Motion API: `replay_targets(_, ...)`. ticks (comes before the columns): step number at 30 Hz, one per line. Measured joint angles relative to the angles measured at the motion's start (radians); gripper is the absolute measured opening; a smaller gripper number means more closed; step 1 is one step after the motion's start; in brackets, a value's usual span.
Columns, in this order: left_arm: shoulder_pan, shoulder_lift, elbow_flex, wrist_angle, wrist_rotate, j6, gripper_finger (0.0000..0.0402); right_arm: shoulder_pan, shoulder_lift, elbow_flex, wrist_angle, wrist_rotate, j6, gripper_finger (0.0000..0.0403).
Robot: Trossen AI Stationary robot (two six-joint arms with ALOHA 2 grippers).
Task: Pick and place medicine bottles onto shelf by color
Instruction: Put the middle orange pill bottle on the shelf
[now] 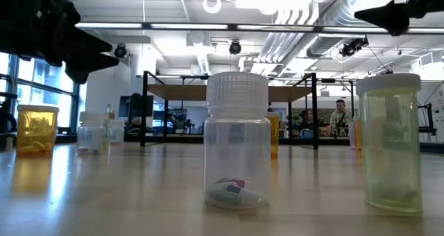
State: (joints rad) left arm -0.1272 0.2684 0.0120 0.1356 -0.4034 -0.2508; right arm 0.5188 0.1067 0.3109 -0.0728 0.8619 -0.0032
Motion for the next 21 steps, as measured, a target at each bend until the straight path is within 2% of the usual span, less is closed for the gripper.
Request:
replay_targets(7, 0.0, 0.0, 0.0, 0.0, 0.0, 0.0, 0.0202, -0.076, 0.137, 0.116, -0.154, -0.009, 0.089, 0.0332)
replay_targets(15, 0.0, 0.0, 0.0, 0.0, -0.023, 0.029, 0.0202, -0.19, 0.304, 0.214, -0.253, -0.104, 0.214, 0.0332)
replay_targets(18, 0.0, 0.0, 0.0, 0.001, -0.028, 0.021, 0.0202, -0.242, 0.361, 0.234, -0.252, -0.182, 0.216, 0.0332)
replay_targets(21, 0.0, 0.0, 0.0, 0.003, -0.027, 0.019, 0.0202, -0.295, 0.424, 0.238, -0.252, -0.302, 0.248, 0.0332)
